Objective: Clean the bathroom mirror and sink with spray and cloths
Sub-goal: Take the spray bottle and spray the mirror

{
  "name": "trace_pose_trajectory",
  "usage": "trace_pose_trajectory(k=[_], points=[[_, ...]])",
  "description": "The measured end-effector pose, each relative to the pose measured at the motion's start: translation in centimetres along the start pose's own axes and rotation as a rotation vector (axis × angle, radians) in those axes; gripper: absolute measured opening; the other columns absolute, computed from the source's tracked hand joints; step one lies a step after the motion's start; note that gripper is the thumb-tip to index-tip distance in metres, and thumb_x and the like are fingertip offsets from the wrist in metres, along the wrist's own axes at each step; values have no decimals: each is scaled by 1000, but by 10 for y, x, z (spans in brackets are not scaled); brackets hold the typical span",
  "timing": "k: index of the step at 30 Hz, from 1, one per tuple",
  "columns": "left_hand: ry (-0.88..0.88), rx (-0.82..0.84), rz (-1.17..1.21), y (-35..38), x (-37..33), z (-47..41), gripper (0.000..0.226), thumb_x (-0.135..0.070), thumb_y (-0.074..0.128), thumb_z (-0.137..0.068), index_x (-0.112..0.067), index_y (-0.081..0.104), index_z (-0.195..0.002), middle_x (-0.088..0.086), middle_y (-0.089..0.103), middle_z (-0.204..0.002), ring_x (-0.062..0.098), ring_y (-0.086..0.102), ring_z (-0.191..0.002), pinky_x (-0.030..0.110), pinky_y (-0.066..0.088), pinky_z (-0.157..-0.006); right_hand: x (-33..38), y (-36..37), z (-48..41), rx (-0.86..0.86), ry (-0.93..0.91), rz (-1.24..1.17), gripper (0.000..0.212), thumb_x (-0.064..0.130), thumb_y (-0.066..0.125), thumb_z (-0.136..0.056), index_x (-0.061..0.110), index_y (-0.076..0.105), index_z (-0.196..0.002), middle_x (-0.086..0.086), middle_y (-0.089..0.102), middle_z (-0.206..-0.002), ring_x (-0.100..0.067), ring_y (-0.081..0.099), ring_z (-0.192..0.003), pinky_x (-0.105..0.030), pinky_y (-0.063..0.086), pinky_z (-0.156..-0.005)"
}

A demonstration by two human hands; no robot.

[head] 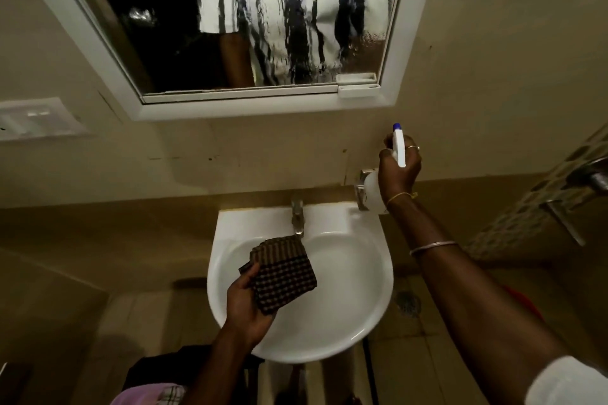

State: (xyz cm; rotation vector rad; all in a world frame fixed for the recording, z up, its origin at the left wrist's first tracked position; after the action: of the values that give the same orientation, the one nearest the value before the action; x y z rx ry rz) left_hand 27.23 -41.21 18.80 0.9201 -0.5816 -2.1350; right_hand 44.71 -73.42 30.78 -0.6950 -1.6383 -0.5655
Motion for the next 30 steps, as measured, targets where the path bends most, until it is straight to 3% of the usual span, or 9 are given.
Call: trace_pose_trajectory(k=[6,11,14,18,22,25,27,30], points=[[0,19,38,9,3,-3,46,-26,46,-103,-7,52,-144,27,55,-143,48,51,-134,64,29,-118,-11,7,-15,0,-47,6,32,-6,63,-84,-1,71,-115,-13,72,-109,5,62,-83,-7,47,-79],[16,13,38,16,1,-5,45,-26,43,-105,-7,52,-144,26,56,-142,46,51,-134,62,32,-118,-23,8,-20,6,-33,1,35,-1,65,-83,2,71,-118,-14,73,-114,-23,69,-104,-24,56,-92],[18,10,43,20,1,-6,44,-26,42,-105,-7,53,-144,26,56,-143,46,51,-134,60,32,-118,-26,9,-20,13,-31,15,36,1,67,-84,4,71,-120,-11,73,-115,-21,69,-105,-34,56,-96],[27,30,37,27,4,-6,43,-25,42,-106,-8,54,-143,26,58,-140,46,54,-131,60,40,-111,-24,7,-18,-7,-50,54,35,7,69,-83,7,72,-118,-8,73,-110,-22,69,-100,-37,57,-92],[12,59,40,33,7,-4,41,-26,43,-105,-9,56,-141,25,61,-138,44,62,-122,55,57,-92,-24,2,-16,-36,-49,99,29,19,73,-78,10,71,-106,-11,69,-102,-27,67,-91,-46,57,-86],[17,33,35,31,6,-7,42,-25,44,-105,-10,55,-142,24,59,-140,44,58,-127,56,52,-100,-23,1,-14,-31,-60,112,34,19,76,-80,7,69,-111,-12,68,-106,-26,66,-93,-41,57,-87],[14,15,29,29,5,-8,42,-25,45,-104,-10,55,-142,24,58,-141,45,54,-131,59,41,-111,-24,1,-11,-11,-74,118,38,15,78,-81,8,68,-117,-8,68,-109,-20,65,-95,-31,56,-87],[7,14,21,28,5,-9,42,-26,45,-104,-9,56,-141,25,59,-139,46,52,-133,60,36,-115,-24,1,-9,21,-82,113,48,12,81,-82,10,65,-127,3,63,-115,-9,60,-101,-15,49,-89]])
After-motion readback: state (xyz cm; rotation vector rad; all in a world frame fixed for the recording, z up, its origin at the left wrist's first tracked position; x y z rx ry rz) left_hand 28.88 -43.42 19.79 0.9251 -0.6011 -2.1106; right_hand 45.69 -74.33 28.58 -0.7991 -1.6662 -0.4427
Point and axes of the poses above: each hand's wrist, its own z-axis away from the middle knuckle, its own y-axis out of the palm, x = y × z, the point moved 6 cm from there along -z, towards the middle knuckle
